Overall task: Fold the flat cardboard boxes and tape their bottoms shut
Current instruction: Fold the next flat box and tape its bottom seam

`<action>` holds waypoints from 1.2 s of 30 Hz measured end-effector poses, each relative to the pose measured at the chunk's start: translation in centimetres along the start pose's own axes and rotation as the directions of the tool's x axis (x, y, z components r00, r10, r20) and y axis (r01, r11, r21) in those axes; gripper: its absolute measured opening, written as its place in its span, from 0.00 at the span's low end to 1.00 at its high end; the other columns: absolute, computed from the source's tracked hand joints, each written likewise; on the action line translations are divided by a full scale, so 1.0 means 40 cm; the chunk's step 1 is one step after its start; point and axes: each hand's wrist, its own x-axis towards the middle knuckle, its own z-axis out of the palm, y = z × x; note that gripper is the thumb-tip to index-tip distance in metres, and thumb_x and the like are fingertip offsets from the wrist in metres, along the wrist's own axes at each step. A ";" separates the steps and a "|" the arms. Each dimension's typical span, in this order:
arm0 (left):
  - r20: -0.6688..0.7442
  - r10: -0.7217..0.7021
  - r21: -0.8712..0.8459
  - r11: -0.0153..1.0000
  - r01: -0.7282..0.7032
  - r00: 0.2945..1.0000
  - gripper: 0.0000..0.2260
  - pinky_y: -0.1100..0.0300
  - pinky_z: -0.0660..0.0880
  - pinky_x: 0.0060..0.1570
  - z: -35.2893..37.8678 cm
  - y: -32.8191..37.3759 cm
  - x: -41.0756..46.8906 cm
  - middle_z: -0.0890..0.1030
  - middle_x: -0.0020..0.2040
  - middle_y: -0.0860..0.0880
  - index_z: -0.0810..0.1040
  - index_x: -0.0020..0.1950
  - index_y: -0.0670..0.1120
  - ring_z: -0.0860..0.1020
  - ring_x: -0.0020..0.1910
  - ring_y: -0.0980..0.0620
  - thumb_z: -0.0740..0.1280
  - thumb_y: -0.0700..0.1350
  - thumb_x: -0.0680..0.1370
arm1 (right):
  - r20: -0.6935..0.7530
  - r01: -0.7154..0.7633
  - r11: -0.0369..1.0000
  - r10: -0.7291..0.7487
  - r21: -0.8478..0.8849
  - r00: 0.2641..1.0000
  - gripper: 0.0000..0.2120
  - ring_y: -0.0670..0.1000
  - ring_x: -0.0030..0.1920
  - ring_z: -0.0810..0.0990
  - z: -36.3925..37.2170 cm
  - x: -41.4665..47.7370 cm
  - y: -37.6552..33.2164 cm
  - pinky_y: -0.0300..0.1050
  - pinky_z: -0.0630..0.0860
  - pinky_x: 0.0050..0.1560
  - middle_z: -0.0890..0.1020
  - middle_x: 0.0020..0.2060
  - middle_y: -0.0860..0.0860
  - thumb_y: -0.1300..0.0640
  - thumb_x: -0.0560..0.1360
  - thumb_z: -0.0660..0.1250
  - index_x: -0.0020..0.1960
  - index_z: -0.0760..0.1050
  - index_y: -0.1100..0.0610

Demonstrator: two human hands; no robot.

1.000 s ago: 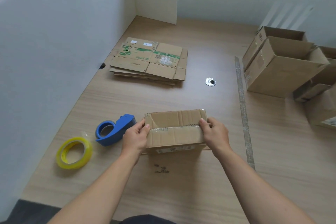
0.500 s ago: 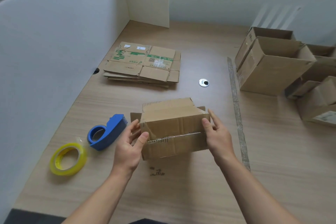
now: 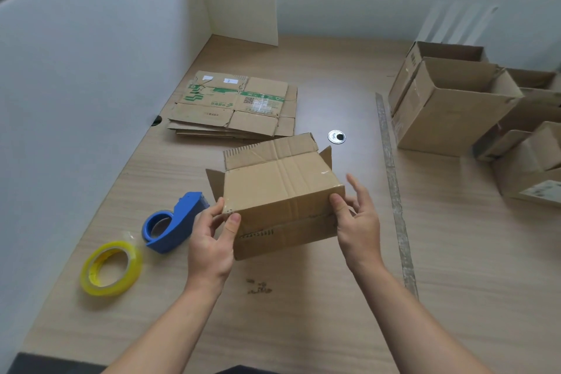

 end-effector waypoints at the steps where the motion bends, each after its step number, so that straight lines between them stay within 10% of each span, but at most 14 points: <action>1: -0.015 0.002 0.009 1.000 -0.002 1.000 0.19 0.64 0.74 0.58 0.005 -0.002 -0.001 0.78 0.63 0.49 0.74 0.64 0.54 0.78 0.60 0.57 0.69 0.52 0.74 | 0.002 -0.011 1.000 0.011 0.010 1.000 0.15 0.42 0.48 0.83 0.000 0.005 -0.004 0.38 0.78 0.51 0.83 0.49 0.46 0.53 0.79 0.69 0.62 0.76 0.38; 12: -0.029 -0.026 0.088 0.996 0.029 0.999 0.27 0.57 0.64 0.74 0.017 0.003 0.026 0.72 0.72 0.57 0.69 0.75 0.51 0.68 0.72 0.60 0.67 0.55 0.77 | 0.028 -0.276 0.960 0.275 0.047 0.961 0.06 0.53 0.45 0.81 0.002 0.019 0.020 0.49 0.78 0.46 0.84 0.41 0.47 0.52 0.79 0.68 0.46 0.80 0.53; 16: 0.054 -0.058 -0.015 0.998 0.058 0.997 0.24 0.74 0.68 0.61 -0.002 0.014 0.029 0.77 0.62 0.67 0.73 0.72 0.54 0.72 0.63 0.72 0.68 0.55 0.76 | 0.063 -0.454 0.890 0.455 -0.041 0.888 0.19 0.55 0.52 0.81 -0.022 0.045 0.013 0.55 0.78 0.53 0.81 0.51 0.53 0.41 0.78 0.67 0.50 0.74 0.58; 24: 0.064 0.005 0.267 0.963 -0.022 0.998 0.02 0.63 0.73 0.46 0.038 0.072 0.056 0.81 0.47 0.59 0.73 0.51 0.58 0.79 0.47 0.64 0.64 0.51 0.81 | 0.148 -0.448 0.886 0.462 -0.119 0.874 0.12 0.49 0.51 0.81 -0.029 0.034 -0.007 0.51 0.80 0.46 0.83 0.51 0.46 0.45 0.82 0.60 0.49 0.80 0.47; 30: 0.158 0.011 0.175 0.984 -0.039 0.987 0.07 0.63 0.73 0.49 0.017 0.079 0.065 0.83 0.50 0.58 0.74 0.53 0.58 0.79 0.50 0.66 0.68 0.48 0.77 | 0.179 -0.408 0.912 0.397 0.031 0.900 0.09 0.46 0.50 0.83 -0.062 0.033 -0.027 0.52 0.82 0.49 0.84 0.54 0.48 0.54 0.82 0.63 0.59 0.78 0.50; 36: 0.353 -0.044 0.119 0.993 0.001 0.935 0.30 0.63 0.76 0.54 -0.031 0.043 0.063 0.76 0.59 0.59 0.65 0.74 0.56 0.76 0.57 0.65 0.64 0.34 0.75 | 0.209 -0.406 0.914 0.399 -0.011 0.893 0.16 0.45 0.51 0.84 -0.095 0.038 -0.050 0.50 0.82 0.41 0.83 0.55 0.45 0.41 0.78 0.66 0.65 0.71 0.40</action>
